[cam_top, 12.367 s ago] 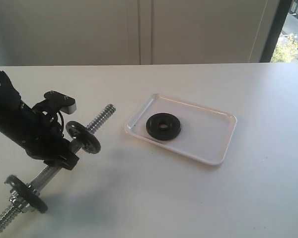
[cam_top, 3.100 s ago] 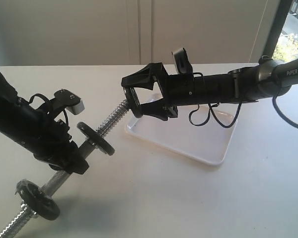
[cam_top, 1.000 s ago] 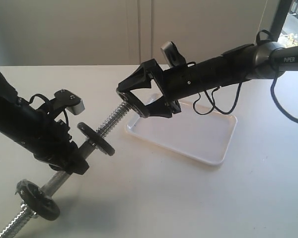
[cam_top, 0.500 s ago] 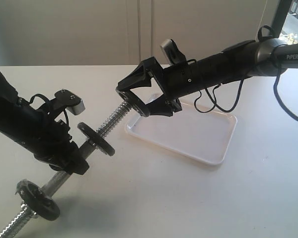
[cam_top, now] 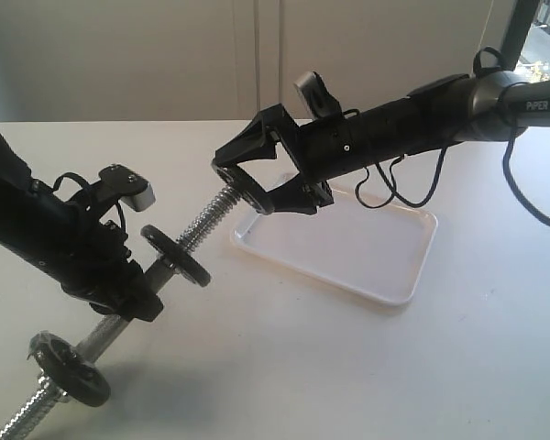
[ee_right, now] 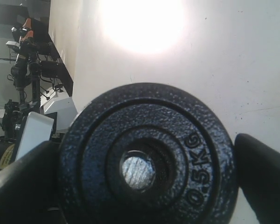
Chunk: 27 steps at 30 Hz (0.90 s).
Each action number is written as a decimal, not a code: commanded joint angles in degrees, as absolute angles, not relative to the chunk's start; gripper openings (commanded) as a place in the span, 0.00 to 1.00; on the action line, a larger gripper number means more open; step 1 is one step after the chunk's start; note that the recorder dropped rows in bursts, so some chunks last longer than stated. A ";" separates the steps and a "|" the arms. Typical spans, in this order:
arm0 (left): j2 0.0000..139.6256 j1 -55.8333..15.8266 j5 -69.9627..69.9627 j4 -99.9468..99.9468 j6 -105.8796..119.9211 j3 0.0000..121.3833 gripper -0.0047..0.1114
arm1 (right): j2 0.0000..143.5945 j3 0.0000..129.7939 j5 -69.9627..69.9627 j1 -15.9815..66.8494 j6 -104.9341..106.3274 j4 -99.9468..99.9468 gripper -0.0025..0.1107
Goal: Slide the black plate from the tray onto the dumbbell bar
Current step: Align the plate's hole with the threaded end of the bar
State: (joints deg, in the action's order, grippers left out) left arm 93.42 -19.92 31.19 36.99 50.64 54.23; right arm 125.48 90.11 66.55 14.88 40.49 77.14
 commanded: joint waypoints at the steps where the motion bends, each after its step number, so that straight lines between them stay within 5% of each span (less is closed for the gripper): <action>1: 90.65 -20.09 31.45 44.44 51.21 55.71 0.04 | 123.99 90.80 69.96 15.94 40.62 81.12 0.02; 27: 90.65 -20.09 31.45 44.44 51.21 55.71 0.04 | 123.99 90.80 69.96 15.95 39.16 81.08 0.02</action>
State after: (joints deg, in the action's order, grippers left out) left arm 93.42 -19.92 31.19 36.99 50.64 54.23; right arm 125.35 90.11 66.60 15.57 39.58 79.94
